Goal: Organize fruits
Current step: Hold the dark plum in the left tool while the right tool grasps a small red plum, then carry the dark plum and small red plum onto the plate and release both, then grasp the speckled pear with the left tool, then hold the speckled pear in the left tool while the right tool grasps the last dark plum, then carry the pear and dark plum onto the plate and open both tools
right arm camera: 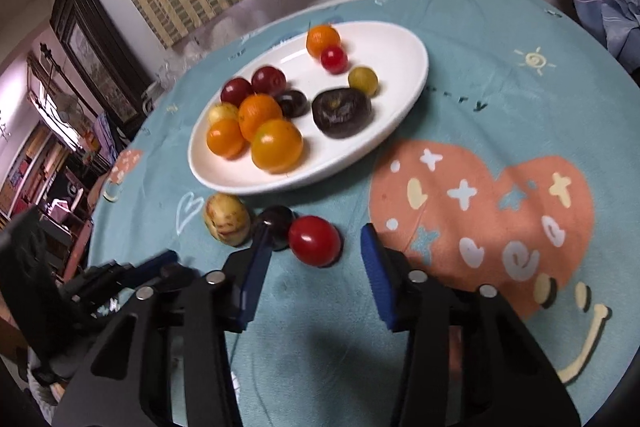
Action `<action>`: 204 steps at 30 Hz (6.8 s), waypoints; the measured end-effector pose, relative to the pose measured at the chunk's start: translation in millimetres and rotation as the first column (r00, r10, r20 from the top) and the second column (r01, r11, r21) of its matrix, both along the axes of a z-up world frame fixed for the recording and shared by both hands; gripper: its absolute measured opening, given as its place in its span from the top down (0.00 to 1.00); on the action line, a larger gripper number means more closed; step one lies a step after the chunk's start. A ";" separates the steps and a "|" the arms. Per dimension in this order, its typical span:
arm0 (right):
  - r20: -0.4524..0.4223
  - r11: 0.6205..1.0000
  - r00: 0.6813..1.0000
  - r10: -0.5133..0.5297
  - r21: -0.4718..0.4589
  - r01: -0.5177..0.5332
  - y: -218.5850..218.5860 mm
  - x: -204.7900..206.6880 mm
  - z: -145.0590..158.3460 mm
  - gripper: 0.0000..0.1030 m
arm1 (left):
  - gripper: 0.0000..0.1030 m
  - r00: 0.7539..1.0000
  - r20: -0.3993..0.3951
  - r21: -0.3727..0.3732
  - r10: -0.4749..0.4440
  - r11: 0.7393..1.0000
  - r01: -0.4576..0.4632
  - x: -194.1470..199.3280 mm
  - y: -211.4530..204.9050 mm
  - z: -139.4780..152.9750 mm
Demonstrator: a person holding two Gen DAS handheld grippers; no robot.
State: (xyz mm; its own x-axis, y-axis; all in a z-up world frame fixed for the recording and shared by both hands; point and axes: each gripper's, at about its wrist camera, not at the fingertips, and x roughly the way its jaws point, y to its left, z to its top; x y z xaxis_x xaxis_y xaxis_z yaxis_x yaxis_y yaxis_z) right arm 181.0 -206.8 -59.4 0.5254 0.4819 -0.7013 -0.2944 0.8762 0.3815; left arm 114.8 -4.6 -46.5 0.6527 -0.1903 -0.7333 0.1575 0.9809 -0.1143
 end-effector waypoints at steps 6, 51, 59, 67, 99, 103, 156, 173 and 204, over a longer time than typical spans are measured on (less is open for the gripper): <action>0.037 0.996 0.999 0.035 -0.086 -0.032 11.5 -5.5 -3.3 0.69 | 0.70 1.000 -0.015 -0.005 -0.010 1.000 0.010 0.8 -1.2 -3.6; 0.203 1.000 0.979 0.022 -0.013 -0.020 5.5 -18.3 64.0 0.74 | 0.71 0.986 0.163 -0.043 0.044 0.998 -0.038 12.5 14.4 57.3; 0.156 0.998 0.987 -0.031 -0.040 0.038 16.2 76.6 72.9 0.74 | 0.71 0.991 0.135 -0.039 0.019 0.999 -0.014 116.3 -10.3 77.1; 0.000 0.993 0.993 -0.119 -0.020 0.119 4.7 147.3 29.3 0.70 | 0.45 0.998 0.066 -0.024 -0.004 1.000 0.005 186.5 -39.3 42.6; 0.120 0.999 0.992 -0.031 0.041 0.027 1.9 -1.5 44.1 0.38 | 0.23 0.988 0.091 0.048 0.125 0.990 -0.130 48.4 -20.4 11.2; 0.109 1.000 0.994 -0.021 0.010 0.020 5.9 -0.1 39.3 0.38 | 0.20 0.990 0.098 0.097 0.100 0.989 -0.109 48.9 -31.5 9.0; 0.138 0.946 0.985 0.107 -0.320 -0.058 56.7 -7.9 -4.4 0.38 | 0.72 0.992 0.068 -0.033 0.107 0.994 -0.105 35.7 8.1 14.8; 0.120 0.961 0.987 0.104 -0.267 -0.069 41.2 -2.0 6.7 0.70 | 0.34 0.994 0.110 -0.019 0.010 1.000 -0.008 24.7 -15.2 22.4; 0.194 0.986 0.979 0.059 -0.166 -0.027 28.0 -15.5 34.6 0.70 | 0.60 0.994 0.107 0.007 0.036 0.999 -0.037 14.4 -13.8 30.2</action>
State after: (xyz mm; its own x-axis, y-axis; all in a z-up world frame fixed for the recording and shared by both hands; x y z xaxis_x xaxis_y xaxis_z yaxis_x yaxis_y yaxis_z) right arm 165.5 -178.8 -24.9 0.6427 0.3957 -0.6560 -0.3885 0.9064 0.1661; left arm 129.2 -18.4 -16.3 0.7339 -0.1587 -0.6604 0.1323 0.9871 -0.0902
